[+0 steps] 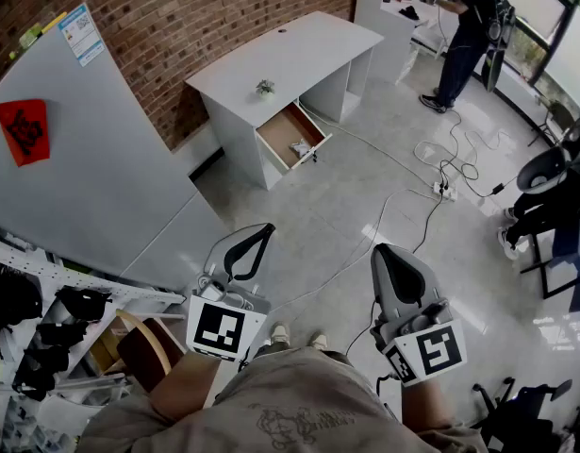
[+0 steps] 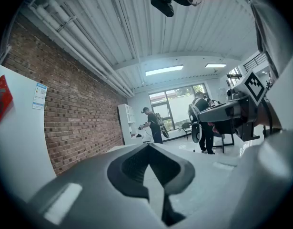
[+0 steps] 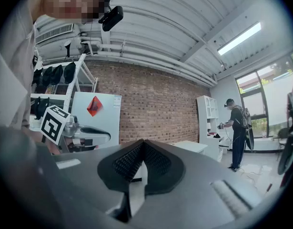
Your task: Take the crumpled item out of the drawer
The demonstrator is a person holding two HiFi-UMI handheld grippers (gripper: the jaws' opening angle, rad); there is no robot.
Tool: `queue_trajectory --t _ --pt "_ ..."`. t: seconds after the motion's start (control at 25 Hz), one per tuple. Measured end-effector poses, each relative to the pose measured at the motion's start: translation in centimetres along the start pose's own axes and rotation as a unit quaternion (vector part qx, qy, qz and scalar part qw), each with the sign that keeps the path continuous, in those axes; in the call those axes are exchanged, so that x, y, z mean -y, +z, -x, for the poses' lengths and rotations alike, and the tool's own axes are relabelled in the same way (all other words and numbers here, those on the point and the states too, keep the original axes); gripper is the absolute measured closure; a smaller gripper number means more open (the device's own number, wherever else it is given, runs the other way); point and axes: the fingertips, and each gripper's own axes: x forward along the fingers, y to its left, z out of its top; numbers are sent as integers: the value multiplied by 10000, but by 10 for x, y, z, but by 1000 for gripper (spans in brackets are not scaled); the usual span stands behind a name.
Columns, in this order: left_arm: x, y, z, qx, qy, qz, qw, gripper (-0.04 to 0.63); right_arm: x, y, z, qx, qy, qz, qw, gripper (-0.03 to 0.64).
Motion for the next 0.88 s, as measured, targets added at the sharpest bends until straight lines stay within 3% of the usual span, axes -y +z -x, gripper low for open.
queue_trajectory --t 0.72,0.88 --pt "47 -5 -4 -265 83 121 9995 595 23 -10 32 -45 228 -133 9996 589" --pt "61 9 -3 -79 165 124 9998 595 31 -16 45 -51 292 -142 9995 589"
